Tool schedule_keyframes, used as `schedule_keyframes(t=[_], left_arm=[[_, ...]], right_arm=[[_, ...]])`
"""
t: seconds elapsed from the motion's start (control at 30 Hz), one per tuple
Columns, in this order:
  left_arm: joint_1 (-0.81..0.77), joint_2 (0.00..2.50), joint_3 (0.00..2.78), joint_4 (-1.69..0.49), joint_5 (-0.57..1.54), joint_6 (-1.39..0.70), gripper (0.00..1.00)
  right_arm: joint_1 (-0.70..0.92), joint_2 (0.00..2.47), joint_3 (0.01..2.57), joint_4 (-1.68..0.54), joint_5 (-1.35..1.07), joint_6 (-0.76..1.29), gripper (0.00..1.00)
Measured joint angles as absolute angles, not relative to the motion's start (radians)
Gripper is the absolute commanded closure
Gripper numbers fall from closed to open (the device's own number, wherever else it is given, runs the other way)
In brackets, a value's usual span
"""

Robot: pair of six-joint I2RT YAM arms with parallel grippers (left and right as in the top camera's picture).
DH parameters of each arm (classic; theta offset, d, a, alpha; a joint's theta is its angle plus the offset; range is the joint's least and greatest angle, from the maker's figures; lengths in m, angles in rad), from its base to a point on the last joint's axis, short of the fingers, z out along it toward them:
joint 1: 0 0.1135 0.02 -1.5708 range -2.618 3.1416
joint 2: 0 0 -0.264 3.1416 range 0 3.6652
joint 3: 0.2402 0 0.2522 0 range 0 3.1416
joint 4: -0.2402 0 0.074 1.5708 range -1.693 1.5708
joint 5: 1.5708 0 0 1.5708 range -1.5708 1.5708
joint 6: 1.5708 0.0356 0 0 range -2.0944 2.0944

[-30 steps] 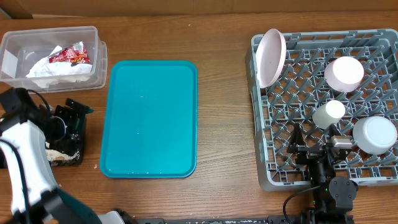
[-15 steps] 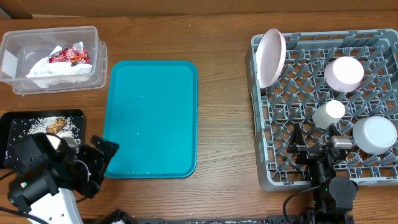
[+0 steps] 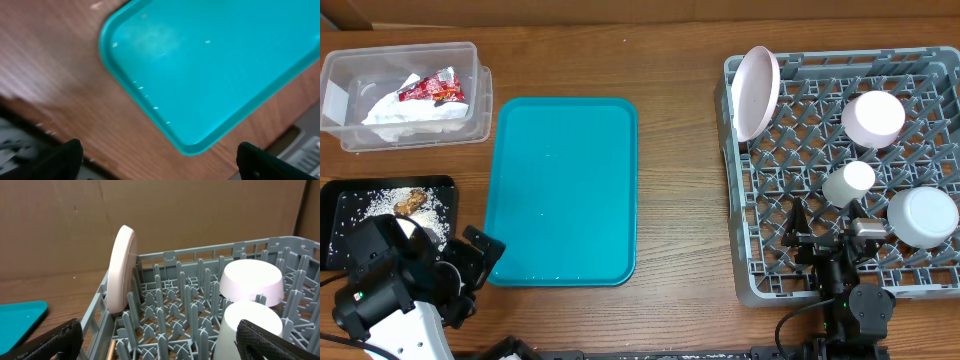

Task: Sort waste into correct bins and load items into the dishwasher

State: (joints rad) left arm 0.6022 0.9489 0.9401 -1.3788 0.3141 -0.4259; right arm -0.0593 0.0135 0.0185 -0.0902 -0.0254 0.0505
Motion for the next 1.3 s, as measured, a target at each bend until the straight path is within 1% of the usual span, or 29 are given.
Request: schedule_keyframes(t=[0.1,0.2,0.3,0.5,0.53,0.63,0.7,0.93,1.17,1.3], left_arm=[[0.599,0.949,0.923,-1.393,0.287,-0.414,0.0],[0.564,0.939,0.86,-1.332,0.278,-0.411,0.0],[0.469,0.906,0.724,-1.129,0.288,-0.411,0.0],[0.192,0.78,0.402,-0.492,0.389,-0.359,0.0],[0.152,0.746,0.358,-0.411,0.404,-0.354,0.0],[0.075,0.641,0.257,-0.268,0.43,-0.34,0.0],[0.054,0.57,0.207,-0.223,0.433,-0.336,0.0],[0.051,0.336,0.082,-0.209,0.38,-0.332,0.0],[0.045,0.263,0.065,-0.186,0.308,-0.332,0.0],[-0.004,0.208,0.062,-0.186,0.24,-0.332,0.0]], right_arm=[[-0.059,0.014,0.019,-0.09,-0.026,0.051,0.0],[-0.059,0.014,0.019,-0.088,-0.025,0.051,0.0],[-0.059,0.014,0.019,-0.089,-0.026,0.051,0.0],[-0.059,0.014,0.019,-0.089,-0.025,0.051,0.0],[-0.059,0.014,0.019,-0.089,-0.026,0.051,0.0],[-0.059,0.014,0.019,-0.09,-0.026,0.05,0.0],[-0.059,0.014,0.019,-0.089,-0.026,0.05,0.0],[-0.059,0.014,0.018,-0.09,-0.026,0.05,0.0],[-0.059,0.014,0.019,-0.089,-0.026,0.051,0.0],[-0.059,0.014,0.018,-0.089,-0.026,0.051,0.0]])
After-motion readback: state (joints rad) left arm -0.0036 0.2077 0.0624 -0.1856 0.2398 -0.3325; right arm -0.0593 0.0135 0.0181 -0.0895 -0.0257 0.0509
